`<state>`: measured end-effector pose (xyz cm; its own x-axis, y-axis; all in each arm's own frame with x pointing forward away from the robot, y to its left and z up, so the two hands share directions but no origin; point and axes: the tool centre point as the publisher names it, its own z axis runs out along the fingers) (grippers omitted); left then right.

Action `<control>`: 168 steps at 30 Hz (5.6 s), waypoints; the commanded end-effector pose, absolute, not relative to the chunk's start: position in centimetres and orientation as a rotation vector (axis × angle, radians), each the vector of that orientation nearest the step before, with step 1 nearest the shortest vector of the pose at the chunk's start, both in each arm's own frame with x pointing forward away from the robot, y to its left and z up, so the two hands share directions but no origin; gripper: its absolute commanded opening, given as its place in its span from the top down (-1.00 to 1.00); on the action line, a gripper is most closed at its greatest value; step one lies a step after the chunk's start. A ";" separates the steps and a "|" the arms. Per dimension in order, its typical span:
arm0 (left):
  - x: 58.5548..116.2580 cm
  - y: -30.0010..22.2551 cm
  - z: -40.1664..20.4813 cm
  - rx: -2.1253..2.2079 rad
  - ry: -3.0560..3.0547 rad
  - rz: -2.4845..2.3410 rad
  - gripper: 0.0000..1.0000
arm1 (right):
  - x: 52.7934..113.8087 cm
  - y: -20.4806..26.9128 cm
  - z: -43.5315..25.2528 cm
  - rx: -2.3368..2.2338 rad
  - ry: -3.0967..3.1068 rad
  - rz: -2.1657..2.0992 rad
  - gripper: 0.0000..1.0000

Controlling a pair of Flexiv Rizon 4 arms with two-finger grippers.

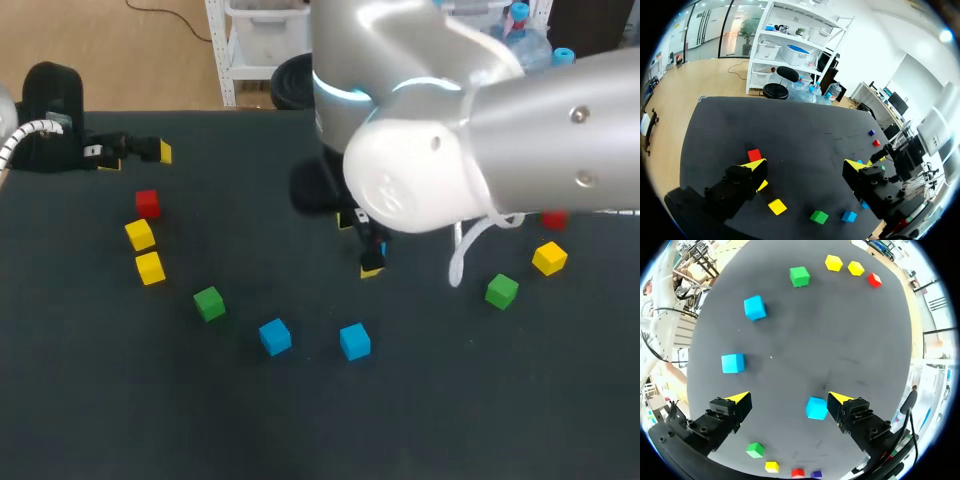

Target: Place the blue cubes, place green cubes on the blue cubes, place the yellow cubes on the green cubes, then place the red cubes on the yellow cubes, and place purple cube on the red cubes.

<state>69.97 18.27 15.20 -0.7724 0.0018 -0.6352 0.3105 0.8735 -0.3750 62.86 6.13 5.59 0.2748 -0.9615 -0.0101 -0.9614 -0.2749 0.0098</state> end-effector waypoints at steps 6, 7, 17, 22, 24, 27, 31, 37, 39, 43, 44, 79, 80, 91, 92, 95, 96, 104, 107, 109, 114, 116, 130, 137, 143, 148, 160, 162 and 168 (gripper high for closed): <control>69.9 18.5 15.0 0.230 2.378 -0.632 -1.00 | 60.5 6.1 4.7 2.532 -1.867 -0.043 -1.00; 69.9 18.5 15.0 0.230 2.378 -0.632 -1.00 | 60.3 6.1 4.4 2.527 -1.864 -0.047 -1.00; 69.9 18.5 15.0 0.230 2.378 -0.632 -1.00 | 58.7 6.0 2.1 2.461 -1.848 -0.090 -1.00; 69.9 18.5 15.0 0.230 2.378 -0.632 -1.00 | 58.4 5.8 2.5 2.454 -1.872 -0.070 -1.00; 69.9 18.5 15.0 0.230 2.378 -0.632 -1.00 | 58.4 5.8 2.5 2.454 -1.872 -0.070 -1.00; 69.9 18.5 15.0 0.230 2.378 -0.632 -1.00 | 58.4 5.8 2.5 2.454 -1.872 -0.070 -1.00; 69.9 18.5 15.0 0.230 2.378 -0.632 -1.00 | 58.4 5.8 2.5 2.454 -1.872 -0.070 -1.00; 69.9 18.5 15.0 0.230 2.378 -0.632 -1.00 | 58.4 5.8 2.5 2.454 -1.872 -0.070 -1.00; 69.9 18.5 15.0 0.230 2.378 -0.632 -1.00 | 58.3 6.5 3.0 2.479 -1.836 -0.055 -1.00; 69.9 18.5 15.0 0.230 2.378 -0.632 -1.00 | 57.2 7.0 3.6 2.501 -1.809 -0.043 -1.00; 69.9 18.5 15.0 0.230 2.378 -0.632 -1.00 | 56.8 7.0 3.7 2.502 -1.809 -0.042 -1.00; 69.9 18.5 15.0 0.230 2.378 -0.632 -1.00 | 53.2 6.7 0.6 2.532 -1.808 -0.021 -1.00; 69.9 18.5 15.0 0.230 2.378 -0.632 -1.00 | 53.2 6.7 0.4 2.532 -1.807 -0.026 -1.00; 69.9 18.5 15.0 0.230 2.378 -0.632 -1.00 | 53.4 6.9 -0.2 2.531 -1.794 -0.062 0.51; 69.9 18.5 15.0 0.230 2.378 -0.632 -1.00 | 53.4 6.9 -0.2 2.532 -1.794 -0.062 0.58; 69.9 18.5 15.0 0.230 2.378 -0.632 -1.00 | 53.4 6.9 -0.1 2.534 -1.793 -0.059 0.88; 69.9 18.5 15.0 0.230 2.378 -0.632 -1.00 | 53.4 7.0 -0.1 2.533 -1.793 -0.059 0.91; 69.9 18.5 15.0 0.230 2.378 -0.632 -1.00 | 53.9 7.3 0.8 2.464 -1.831 -0.074 0.84; 69.9 18.5 15.0 0.230 2.378 -0.632 -1.00 | 54.4 7.7 1.3 2.429 -1.879 -0.079 1.00; 69.9 18.5 15.0 0.230 2.378 -0.632 -1.00 | 54.5 8.2 1.7 2.427 -1.887 -0.080 1.00; 69.9 18.5 15.0 0.230 2.378 -0.632 -1.00 | 55.2 9.3 2.3 2.386 -1.938 -0.066 0.99; 69.9 18.5 15.0 0.230 2.378 -0.632 -1.00 | 55.7 9.7 2.5 2.368 -1.970 -0.067 0.91; 69.9 18.5 15.0 0.230 2.378 -0.632 -1.00 | 60.5 9.9 2.8 2.311 -2.059 -0.046 0.73; 69.9 18.5 15.0 0.230 2.378 -0.632 -1.00 | 62.6 8.2 2.4 2.257 -2.137 -0.073 0.73; 69.9 18.5 15.0 0.230 2.378 -0.632 -1.00 | 63.5 8.4 2.0 2.222 -2.177 -0.089 0.72; 69.9 18.5 15.0 0.230 2.378 -0.632 -1.00 | 64.2 9.4 1.5 2.205 -2.194 -0.110 0.75; 69.9 18.5 15.0 0.230 2.378 -0.632 -1.00 | 66.7 8.9 0.6 2.145 -2.234 -0.108 0.83; 69.9 18.5 15.0 0.230 2.378 -0.632 -1.00 | 66.9 9.0 0.7 2.145 -2.231 -0.106 0.81; 69.9 18.5 15.0 0.230 2.378 -0.632 -1.00 | 67.5 8.7 0.7 2.151 -2.227 -0.108 0.78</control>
